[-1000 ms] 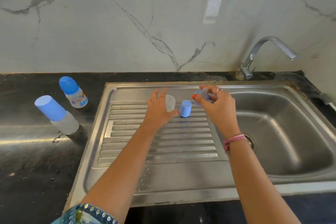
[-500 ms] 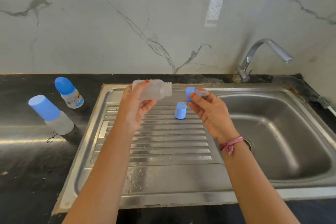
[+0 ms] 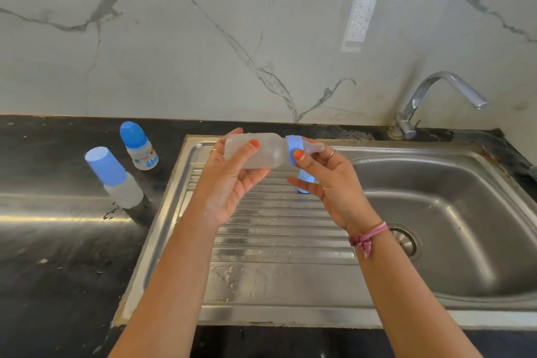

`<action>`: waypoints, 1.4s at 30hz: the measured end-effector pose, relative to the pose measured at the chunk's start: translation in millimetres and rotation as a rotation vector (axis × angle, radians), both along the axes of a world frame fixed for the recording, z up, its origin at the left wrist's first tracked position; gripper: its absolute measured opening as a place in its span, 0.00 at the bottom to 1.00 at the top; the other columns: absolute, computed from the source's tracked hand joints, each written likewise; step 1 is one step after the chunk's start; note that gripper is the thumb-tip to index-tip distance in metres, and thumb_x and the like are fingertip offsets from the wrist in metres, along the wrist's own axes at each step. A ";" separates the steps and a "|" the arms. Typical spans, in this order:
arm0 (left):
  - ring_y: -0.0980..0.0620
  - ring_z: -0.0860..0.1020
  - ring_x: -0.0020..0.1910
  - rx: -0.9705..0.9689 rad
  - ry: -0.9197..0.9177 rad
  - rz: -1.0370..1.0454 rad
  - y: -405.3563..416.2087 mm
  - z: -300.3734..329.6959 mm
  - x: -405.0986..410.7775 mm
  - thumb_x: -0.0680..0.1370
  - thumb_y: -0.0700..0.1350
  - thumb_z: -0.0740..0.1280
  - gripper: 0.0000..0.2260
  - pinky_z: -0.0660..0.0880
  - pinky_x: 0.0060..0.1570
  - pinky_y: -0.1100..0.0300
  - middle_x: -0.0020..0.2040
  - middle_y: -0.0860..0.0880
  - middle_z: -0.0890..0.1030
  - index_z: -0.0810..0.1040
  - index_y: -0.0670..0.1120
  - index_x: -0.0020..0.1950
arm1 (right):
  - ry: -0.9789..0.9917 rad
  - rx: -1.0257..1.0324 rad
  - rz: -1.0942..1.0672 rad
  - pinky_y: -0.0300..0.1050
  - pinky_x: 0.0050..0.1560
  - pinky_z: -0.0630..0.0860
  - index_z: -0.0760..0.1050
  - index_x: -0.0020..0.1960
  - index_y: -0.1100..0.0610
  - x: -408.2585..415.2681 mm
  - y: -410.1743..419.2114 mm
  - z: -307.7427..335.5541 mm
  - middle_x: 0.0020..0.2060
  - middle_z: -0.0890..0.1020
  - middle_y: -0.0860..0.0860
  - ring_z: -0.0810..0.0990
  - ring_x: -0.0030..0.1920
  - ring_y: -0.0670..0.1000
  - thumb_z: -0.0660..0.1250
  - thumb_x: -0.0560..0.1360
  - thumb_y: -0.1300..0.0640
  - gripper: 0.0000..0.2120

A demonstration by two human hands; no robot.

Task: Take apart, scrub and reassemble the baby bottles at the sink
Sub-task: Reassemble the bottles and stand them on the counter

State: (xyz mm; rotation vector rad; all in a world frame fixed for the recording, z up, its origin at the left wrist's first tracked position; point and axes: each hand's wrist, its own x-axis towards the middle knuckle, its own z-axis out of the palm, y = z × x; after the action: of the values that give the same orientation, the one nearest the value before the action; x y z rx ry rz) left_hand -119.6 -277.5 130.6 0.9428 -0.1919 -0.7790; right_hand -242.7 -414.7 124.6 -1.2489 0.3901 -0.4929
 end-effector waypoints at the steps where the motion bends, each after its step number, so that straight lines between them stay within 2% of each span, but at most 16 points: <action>1: 0.45 0.82 0.55 -0.016 -0.016 -0.008 1.9 0.4 1.2 0.68 0.42 0.76 0.28 0.81 0.47 0.53 0.60 0.43 0.79 0.72 0.48 0.67 | 0.010 0.007 -0.008 0.52 0.53 0.81 0.81 0.56 0.52 0.8 1.4 1.0 0.50 0.85 0.50 0.83 0.54 0.47 0.73 0.67 0.48 0.18; 5: 0.43 0.82 0.56 -0.046 -0.038 -0.053 11.1 0.9 4.5 0.66 0.39 0.77 0.28 0.81 0.47 0.52 0.59 0.42 0.80 0.73 0.45 0.63 | 0.055 0.005 -0.063 0.50 0.52 0.82 0.85 0.44 0.50 7.6 9.9 8.3 0.44 0.85 0.50 0.83 0.47 0.46 0.76 0.61 0.40 0.18; 7: 0.44 0.82 0.56 0.016 -0.094 -0.127 20.4 1.1 9.2 0.62 0.41 0.80 0.29 0.81 0.47 0.51 0.57 0.44 0.81 0.75 0.46 0.61 | 0.069 0.009 -0.084 0.48 0.50 0.82 0.85 0.41 0.49 10.4 13.0 13.0 0.40 0.85 0.48 0.82 0.42 0.44 0.76 0.58 0.38 0.18; 11: 0.54 0.82 0.50 0.487 -0.527 -0.225 30.8 -1.2 10.7 0.54 0.53 0.82 0.33 0.82 0.48 0.54 0.54 0.51 0.81 0.77 0.55 0.58 | 0.093 -0.001 -0.059 0.48 0.47 0.82 0.82 0.42 0.51 15.8 18.8 19.2 0.42 0.85 0.51 0.84 0.45 0.49 0.76 0.60 0.39 0.19; 13: 0.55 0.82 0.48 0.613 -0.661 -0.234 33.0 -3.3 7.4 0.54 0.59 0.80 0.32 0.81 0.47 0.56 0.51 0.54 0.81 0.76 0.57 0.56 | 0.110 -0.050 -0.027 0.45 0.44 0.82 0.81 0.47 0.54 19.5 23.7 23.1 0.44 0.85 0.52 0.84 0.46 0.50 0.76 0.63 0.42 0.19; 15: 0.58 0.81 0.46 0.682 -0.766 -0.249 34.2 -4.3 5.0 0.57 0.61 0.79 0.28 0.80 0.42 0.61 0.50 0.57 0.80 0.74 0.58 0.53 | 0.112 -0.125 0.012 0.42 0.44 0.81 0.81 0.53 0.57 22.0 26.2 26.5 0.46 0.85 0.52 0.84 0.46 0.48 0.74 0.66 0.44 0.21; 18: 0.60 0.82 0.43 0.585 -0.642 -0.296 38.2 -5.9 2.9 0.59 0.59 0.79 0.26 0.80 0.38 0.61 0.47 0.58 0.81 0.73 0.60 0.53 | 0.084 -0.174 0.082 0.42 0.49 0.81 0.82 0.55 0.54 21.6 25.7 29.6 0.48 0.85 0.51 0.83 0.50 0.48 0.71 0.71 0.48 0.16; 22: 0.53 0.83 0.46 0.468 -0.528 -0.376 45.5 -5.0 2.0 0.59 0.57 0.77 0.28 0.81 0.40 0.56 0.50 0.51 0.82 0.74 0.59 0.57 | 0.090 -0.186 0.130 0.42 0.49 0.80 0.83 0.54 0.52 19.1 24.5 31.3 0.49 0.85 0.51 0.83 0.52 0.48 0.70 0.72 0.49 0.12; 25: 0.56 0.82 0.44 0.512 -0.640 -0.249 44.5 -6.8 -1.6 0.61 0.54 0.77 0.27 0.82 0.42 0.56 0.50 0.54 0.80 0.72 0.60 0.56 | 0.181 -0.262 0.045 0.51 0.54 0.81 0.82 0.53 0.57 22.7 30.4 35.1 0.48 0.85 0.53 0.84 0.50 0.50 0.74 0.66 0.42 0.22; 28: 0.63 0.79 0.42 0.581 -0.833 -0.090 38.1 -9.7 -6.3 0.65 0.51 0.78 0.28 0.76 0.35 0.70 0.49 0.59 0.77 0.68 0.62 0.58 | 0.254 -0.340 -0.105 0.56 0.53 0.81 0.79 0.48 0.60 28.5 44.5 37.3 0.45 0.85 0.56 0.83 0.44 0.51 0.75 0.59 0.36 0.30; 31: 0.67 0.77 0.41 0.532 -0.814 -0.054 36.7 -11.8 -7.8 0.65 0.49 0.79 0.27 0.75 0.33 0.72 0.48 0.59 0.77 0.68 0.61 0.57 | 0.302 -0.399 -0.074 0.57 0.54 0.80 0.76 0.53 0.59 28.2 44.8 38.5 0.50 0.83 0.58 0.84 0.49 0.54 0.73 0.59 0.33 0.35; 34: 0.65 0.78 0.41 0.493 -0.781 -0.041 38.6 -11.6 -4.9 0.63 0.49 0.78 0.26 0.75 0.34 0.70 0.47 0.60 0.78 0.69 0.63 0.54 | 0.210 -0.293 0.182 0.51 0.61 0.78 0.71 0.67 0.53 17.9 31.3 39.1 0.61 0.80 0.48 0.81 0.59 0.49 0.73 0.67 0.43 0.32; 35: 0.65 0.78 0.41 0.491 -0.786 -0.036 38.5 -11.6 -3.9 0.64 0.48 0.78 0.26 0.75 0.33 0.71 0.46 0.60 0.78 0.69 0.63 0.54 | 0.140 -0.247 0.229 0.48 0.60 0.77 0.70 0.68 0.53 15.1 28.6 38.9 0.63 0.79 0.47 0.79 0.61 0.49 0.73 0.69 0.49 0.29; 37: 0.66 0.78 0.41 0.503 -0.815 -0.023 38.1 -12.4 -3.2 0.64 0.47 0.79 0.27 0.73 0.33 0.72 0.46 0.60 0.78 0.69 0.62 0.55 | 0.068 -0.236 0.176 0.40 0.56 0.77 0.75 0.64 0.55 16.3 30.8 35.2 0.58 0.83 0.48 0.81 0.58 0.48 0.73 0.68 0.55 0.25; 40: 0.69 0.76 0.43 0.511 -0.856 -0.006 36.6 -14.0 -4.4 0.65 0.47 0.79 0.29 0.73 0.33 0.73 0.48 0.61 0.76 0.68 0.60 0.58 | 0.149 -0.312 -0.057 0.33 0.45 0.75 0.78 0.55 0.58 29.7 44.5 30.4 0.46 0.84 0.49 0.83 0.45 0.42 0.77 0.61 0.45 0.27; 42: 0.70 0.76 0.43 0.507 -0.853 -0.008 36.6 -14.9 -4.5 0.65 0.47 0.79 0.28 0.73 0.33 0.73 0.48 0.61 0.76 0.67 0.61 0.58 | 0.224 -0.325 -0.005 0.38 0.49 0.76 0.74 0.58 0.55 33.8 45.6 25.9 0.50 0.83 0.49 0.82 0.48 0.42 0.78 0.62 0.40 0.31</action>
State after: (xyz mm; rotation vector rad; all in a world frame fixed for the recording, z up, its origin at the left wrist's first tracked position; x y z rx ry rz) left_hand -124.0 -240.9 115.6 1.7263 -0.7633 -0.3879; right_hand -208.9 -369.1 150.5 -1.6255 0.5159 -0.4329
